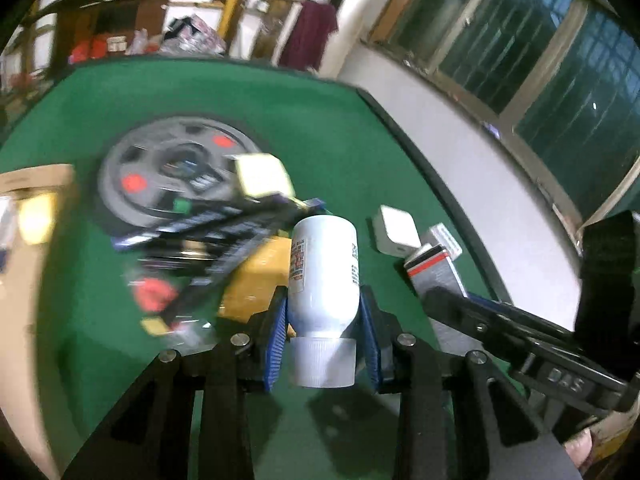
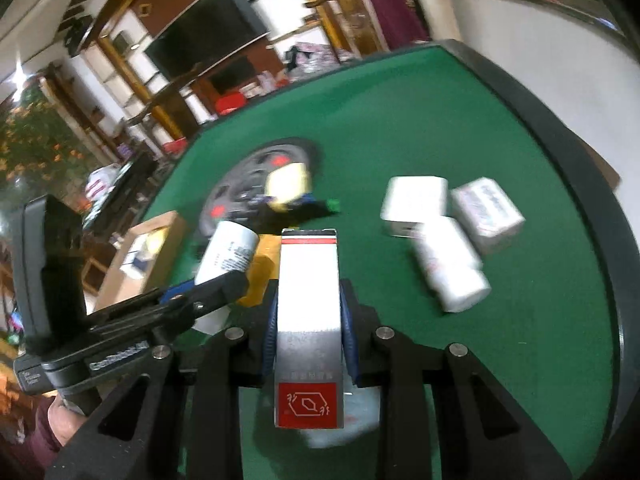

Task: Organize objects
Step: 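Place the pill bottle and red-white box into the cardboard box, open both tools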

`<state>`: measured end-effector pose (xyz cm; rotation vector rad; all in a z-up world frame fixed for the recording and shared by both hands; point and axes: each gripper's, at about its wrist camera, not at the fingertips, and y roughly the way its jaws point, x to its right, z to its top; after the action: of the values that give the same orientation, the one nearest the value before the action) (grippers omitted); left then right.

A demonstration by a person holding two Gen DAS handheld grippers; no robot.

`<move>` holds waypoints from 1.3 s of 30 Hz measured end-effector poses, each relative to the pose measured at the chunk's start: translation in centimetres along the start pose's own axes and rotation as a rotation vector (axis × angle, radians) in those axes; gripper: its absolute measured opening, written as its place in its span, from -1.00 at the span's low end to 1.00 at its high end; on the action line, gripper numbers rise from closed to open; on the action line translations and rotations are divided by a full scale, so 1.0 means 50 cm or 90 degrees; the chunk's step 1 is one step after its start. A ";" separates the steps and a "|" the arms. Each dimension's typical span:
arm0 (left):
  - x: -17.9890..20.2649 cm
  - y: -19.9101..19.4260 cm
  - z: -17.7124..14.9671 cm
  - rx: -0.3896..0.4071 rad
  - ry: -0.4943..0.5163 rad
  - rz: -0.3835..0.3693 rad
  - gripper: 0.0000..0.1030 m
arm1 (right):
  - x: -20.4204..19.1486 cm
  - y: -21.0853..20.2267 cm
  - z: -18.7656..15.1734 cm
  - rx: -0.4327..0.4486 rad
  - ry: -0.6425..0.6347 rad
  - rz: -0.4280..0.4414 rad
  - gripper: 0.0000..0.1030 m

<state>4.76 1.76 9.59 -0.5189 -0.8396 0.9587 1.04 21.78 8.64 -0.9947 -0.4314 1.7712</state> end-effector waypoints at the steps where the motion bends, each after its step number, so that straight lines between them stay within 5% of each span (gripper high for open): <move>1: -0.027 -0.029 0.002 0.009 -0.009 0.006 -0.44 | -0.029 0.005 0.000 -0.005 -0.013 0.010 -0.52; 10: -0.323 -0.175 0.016 0.050 -0.097 0.159 -0.44 | -0.254 0.108 0.002 -0.066 -0.085 0.095 -0.51; 17: -0.494 -0.194 0.018 0.056 -0.144 0.234 -0.44 | -0.419 0.251 -0.004 -0.128 -0.106 0.128 -0.51; 25: -0.586 -0.138 0.051 0.036 -0.163 0.226 -0.44 | -0.529 0.401 0.020 -0.145 -0.105 0.060 -0.51; 39: -0.627 -0.108 0.064 0.008 -0.192 0.220 -0.44 | -0.519 0.474 0.043 -0.131 -0.056 -0.038 -0.51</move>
<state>-4.79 -28.06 3.19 -0.5265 -1.0321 1.3821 -11.09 -11.02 4.76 -1.0386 -0.7030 1.7467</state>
